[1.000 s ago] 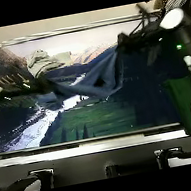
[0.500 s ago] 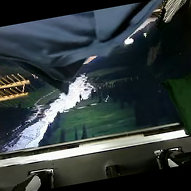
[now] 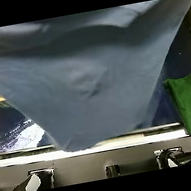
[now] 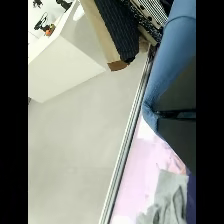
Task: Fold the clothes and pants, and hang the long-sleeved shirts on hangers.
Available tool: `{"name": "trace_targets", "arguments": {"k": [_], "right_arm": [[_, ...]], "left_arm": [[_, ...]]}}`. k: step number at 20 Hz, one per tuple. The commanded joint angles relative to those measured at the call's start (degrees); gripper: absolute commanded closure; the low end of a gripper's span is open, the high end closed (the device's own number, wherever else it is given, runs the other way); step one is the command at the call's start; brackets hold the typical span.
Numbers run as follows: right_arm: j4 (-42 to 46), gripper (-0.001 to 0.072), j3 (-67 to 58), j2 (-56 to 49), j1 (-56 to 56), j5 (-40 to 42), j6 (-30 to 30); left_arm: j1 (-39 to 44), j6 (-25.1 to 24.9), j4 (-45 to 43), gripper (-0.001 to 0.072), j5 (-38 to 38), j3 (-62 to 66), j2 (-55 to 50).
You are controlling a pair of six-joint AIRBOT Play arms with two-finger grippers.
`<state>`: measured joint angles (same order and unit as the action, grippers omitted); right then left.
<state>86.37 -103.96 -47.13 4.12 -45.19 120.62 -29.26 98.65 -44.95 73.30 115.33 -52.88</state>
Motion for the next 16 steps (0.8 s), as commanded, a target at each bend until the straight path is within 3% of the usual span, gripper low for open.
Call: {"name": "trace_targets", "arguments": {"k": [1, 5, 9, 11, 13, 16], "right_arm": [[-0.6, 0.0686, 0.0, -7.3, 0.0, 0.3, 3.1], [-8.7, 0.0685, 0.0, -26.2, 0.0, -0.3, 0.0], [-24.0, 0.0684, 0.0, -46.9, 0.1, 1.8, -5.4], [-32.2, 0.0684, 0.0, -55.3, 0.2, 1.9, -8.5], [-38.3, 0.0684, 0.0, -61.2, 0.6, 2.0, -12.1], [-40.3, 0.068, 0.0, -65.4, 2.1, 1.3, -14.1]], "left_arm": [[-0.2, 0.6, -0.3, 0.0693, 2.1, 0.0, -4.5], [3.8, -0.4, -4.0, 0.0693, 3.8, -6.5, -15.1], [11.0, -2.6, -15.8, 0.0693, 2.7, -15.1, -30.9], [13.2, -3.1, -16.6, 0.0693, 1.7, -16.4, -40.1], [14.8, -3.1, -16.6, 0.0693, 0.2, -16.4, -47.5], [16.6, -3.3, -16.6, 0.0693, -2.7, -16.3, -53.2]]}}
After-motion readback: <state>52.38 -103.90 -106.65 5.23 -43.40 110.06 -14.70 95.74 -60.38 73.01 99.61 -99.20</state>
